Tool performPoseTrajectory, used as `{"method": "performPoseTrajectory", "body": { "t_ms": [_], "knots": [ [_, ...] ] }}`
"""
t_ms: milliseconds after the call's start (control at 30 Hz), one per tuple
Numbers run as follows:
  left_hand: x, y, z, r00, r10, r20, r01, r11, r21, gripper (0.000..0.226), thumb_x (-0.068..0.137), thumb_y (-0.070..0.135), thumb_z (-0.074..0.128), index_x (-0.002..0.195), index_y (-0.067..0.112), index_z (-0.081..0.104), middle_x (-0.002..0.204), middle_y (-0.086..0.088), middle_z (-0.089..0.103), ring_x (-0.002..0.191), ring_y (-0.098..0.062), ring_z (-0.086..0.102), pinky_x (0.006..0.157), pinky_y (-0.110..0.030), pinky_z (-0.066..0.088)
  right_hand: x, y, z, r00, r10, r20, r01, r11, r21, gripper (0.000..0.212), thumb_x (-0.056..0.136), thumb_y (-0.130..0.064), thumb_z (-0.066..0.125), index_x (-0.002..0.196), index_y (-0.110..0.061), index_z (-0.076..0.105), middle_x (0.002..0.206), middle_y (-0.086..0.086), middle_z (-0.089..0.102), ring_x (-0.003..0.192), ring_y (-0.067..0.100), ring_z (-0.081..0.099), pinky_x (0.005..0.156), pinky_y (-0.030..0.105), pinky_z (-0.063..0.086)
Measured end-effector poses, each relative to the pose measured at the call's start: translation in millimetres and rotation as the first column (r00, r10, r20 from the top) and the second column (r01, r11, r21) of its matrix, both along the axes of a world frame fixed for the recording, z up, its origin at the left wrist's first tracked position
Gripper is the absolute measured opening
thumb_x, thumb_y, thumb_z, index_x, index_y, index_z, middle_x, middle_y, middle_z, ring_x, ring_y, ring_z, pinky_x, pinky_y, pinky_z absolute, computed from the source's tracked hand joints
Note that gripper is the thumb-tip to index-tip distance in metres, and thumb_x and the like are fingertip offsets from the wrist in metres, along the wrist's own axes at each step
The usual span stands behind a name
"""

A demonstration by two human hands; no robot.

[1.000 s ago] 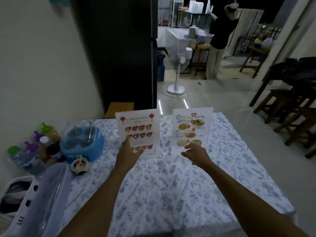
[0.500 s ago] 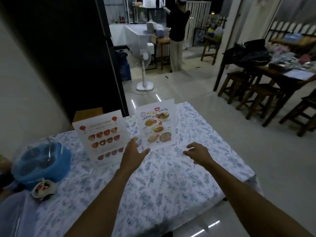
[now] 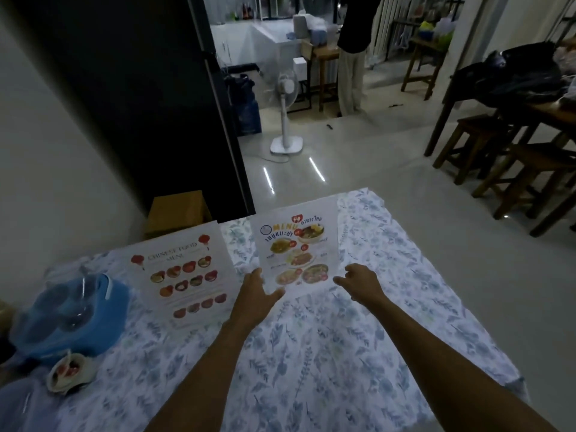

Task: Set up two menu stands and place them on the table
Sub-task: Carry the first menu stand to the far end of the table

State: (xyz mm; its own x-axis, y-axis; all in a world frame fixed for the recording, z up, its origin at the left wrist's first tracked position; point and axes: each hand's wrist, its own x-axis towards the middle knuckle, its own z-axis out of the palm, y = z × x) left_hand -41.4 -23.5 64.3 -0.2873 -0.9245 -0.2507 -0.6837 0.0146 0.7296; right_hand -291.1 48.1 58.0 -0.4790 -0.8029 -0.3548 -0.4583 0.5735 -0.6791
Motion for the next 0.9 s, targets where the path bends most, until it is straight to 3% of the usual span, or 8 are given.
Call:
{"method": "performPoseTrajectory", "body": {
  "t_ms": [67,100,233,300,400,600,733,900],
  "knots": [
    [-10.1,-15.3,-15.1,0.998,0.042,0.035,-0.044,0.998,0.036,0.099,0.078,0.052,0.075,0.152,0.012,0.022,0.158,-0.014,0.028,0.139,-0.030,0.040,0.110,-0.047,0.040,-13.3,-15.9,-9.1,1.000,-0.003,0.029,0.003,1.000,0.009,0.069,0.080,-0.037,0.075,0.138,-0.007,0.049,0.128,0.017,0.063,0.109,0.029,0.064,0.087,0.047,0.058],
    [-14.6,-23.2,-23.1,0.997,0.068,0.036,-0.069,0.997,0.036,0.099,0.075,0.054,0.075,0.151,0.015,0.024,0.156,-0.013,0.032,0.138,-0.031,0.041,0.109,-0.049,0.041,-19.7,-23.2,-13.0,0.999,0.008,0.034,-0.008,1.000,0.004,0.069,0.080,-0.035,0.076,0.139,-0.010,0.048,0.130,0.017,0.062,0.109,0.030,0.064,0.086,0.046,0.058],
    [-33.3,-45.0,-30.5,0.984,0.179,0.023,-0.180,0.983,0.033,0.067,0.081,0.037,0.076,0.135,0.012,0.045,0.132,-0.013,0.060,0.117,-0.032,0.060,0.095,-0.045,0.052,-41.6,-50.7,-25.3,0.990,0.132,0.052,-0.132,0.991,0.002,0.048,0.087,-0.030,0.071,0.131,-0.017,0.056,0.126,0.013,0.066,0.108,0.026,0.065,0.085,0.036,0.053],
    [-38.7,-54.4,-32.3,0.978,0.203,0.038,-0.205,0.978,0.032,0.056,0.085,0.031,0.073,0.131,0.010,0.050,0.127,-0.016,0.064,0.110,-0.033,0.064,0.089,-0.046,0.056,-49.3,-63.3,-31.0,0.977,0.213,0.026,-0.214,0.976,0.034,0.040,0.090,-0.034,0.068,0.125,-0.017,0.062,0.122,0.010,0.069,0.107,0.023,0.066,0.089,0.035,0.053],
    [-47.8,-67.5,-32.7,0.980,0.197,0.020,-0.198,0.980,0.014,0.056,0.086,0.024,0.073,0.135,0.008,0.049,0.129,-0.014,0.065,0.112,-0.029,0.064,0.093,-0.044,0.055,-59.9,-81.6,-32.3,0.964,0.265,0.005,-0.265,0.963,0.060,0.035,0.093,-0.035,0.063,0.121,-0.015,0.065,0.119,0.010,0.070,0.105,0.025,0.066,0.089,0.037,0.054],
    [-81.3,-93.4,-29.7,0.977,0.202,-0.066,-0.202,0.979,0.000,0.053,0.088,0.018,0.071,0.136,0.011,0.052,0.128,-0.008,0.066,0.114,-0.025,0.064,0.093,-0.034,0.051,-93.0,-108.3,-35.4,0.968,0.250,-0.007,-0.250,0.968,0.039,0.033,0.093,-0.037,0.061,0.121,-0.019,0.065,0.118,0.008,0.071,0.103,0.025,0.067,0.087,0.041,0.055],
    [-112.6,-112.6,-31.6,0.985,0.169,-0.048,-0.169,0.986,-0.003,0.053,0.087,0.024,0.072,0.135,0.016,0.052,0.129,-0.006,0.066,0.114,-0.025,0.064,0.096,-0.043,0.054,-125.3,-117.6,-36.6,0.977,0.213,0.014,-0.214,0.977,0.013,0.032,0.092,-0.041,0.062,0.119,-0.024,0.065,0.118,0.005,0.071,0.104,0.023,0.067,0.087,0.042,0.056],
    [-171.4,-135.7,-34.4,0.995,0.102,0.018,-0.101,0.995,-0.015,0.054,0.088,0.030,0.071,0.134,0.012,0.050,0.129,-0.012,0.064,0.110,-0.028,0.064,0.091,-0.041,0.056,-176.8,-122.0,-38.2,0.986,0.162,-0.031,-0.161,0.987,0.020,0.033,0.092,-0.041,0.061,0.121,-0.025,0.064,0.118,0.005,0.071,0.104,0.022,0.067,0.085,0.039,0.055]
  ]
}}
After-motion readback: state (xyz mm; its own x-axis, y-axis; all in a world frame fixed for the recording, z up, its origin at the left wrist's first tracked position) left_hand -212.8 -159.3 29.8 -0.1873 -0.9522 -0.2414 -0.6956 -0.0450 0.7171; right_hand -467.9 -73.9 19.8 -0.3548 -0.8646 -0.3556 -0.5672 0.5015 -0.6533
